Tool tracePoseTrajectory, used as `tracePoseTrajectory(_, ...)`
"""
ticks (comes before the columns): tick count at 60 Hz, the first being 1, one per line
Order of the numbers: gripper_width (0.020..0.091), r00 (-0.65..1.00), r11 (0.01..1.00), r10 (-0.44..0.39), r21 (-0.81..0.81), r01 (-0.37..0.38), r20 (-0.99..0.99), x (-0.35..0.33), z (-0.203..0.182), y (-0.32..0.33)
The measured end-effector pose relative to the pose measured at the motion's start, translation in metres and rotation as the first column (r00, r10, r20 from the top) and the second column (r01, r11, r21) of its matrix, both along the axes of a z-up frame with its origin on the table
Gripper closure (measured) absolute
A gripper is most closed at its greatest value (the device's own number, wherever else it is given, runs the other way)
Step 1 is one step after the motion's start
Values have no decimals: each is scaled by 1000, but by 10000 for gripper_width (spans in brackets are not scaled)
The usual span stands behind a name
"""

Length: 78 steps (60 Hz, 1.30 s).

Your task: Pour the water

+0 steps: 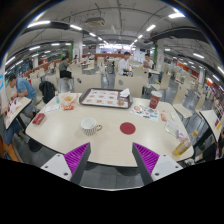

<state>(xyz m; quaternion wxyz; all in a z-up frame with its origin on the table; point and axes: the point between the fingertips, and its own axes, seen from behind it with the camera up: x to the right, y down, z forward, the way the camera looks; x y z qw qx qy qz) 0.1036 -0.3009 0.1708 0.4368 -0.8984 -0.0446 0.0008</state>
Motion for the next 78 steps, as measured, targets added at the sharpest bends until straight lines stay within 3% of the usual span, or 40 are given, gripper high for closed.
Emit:
tracePoseTrajectory(13, 252, 999, 999, -47, 3, 47, 24, 61, -17, -5)
tracePoseTrajectory(36, 251, 976, 976, -216, -23, 216, -4, 253, -108, -18)
tracePoseTrajectory(56, 258, 960, 951, -279, 137, 276, 2, 370, -126, 53)
tracePoseTrajectory(62, 351, 965, 952, -263, 164, 259, 3, 380, -133, 78)
tracePoseTrajectory(64, 428, 966, 952, -257, 172, 252, 6, 381, -135, 83)
tracePoseTrajectory(67, 598, 970, 952, -242, 194, 236, 3, 379, -135, 90)
tracePoseTrajectory(78, 688, 973, 947, -228, 240, 213, 39, 378, -132, 100)
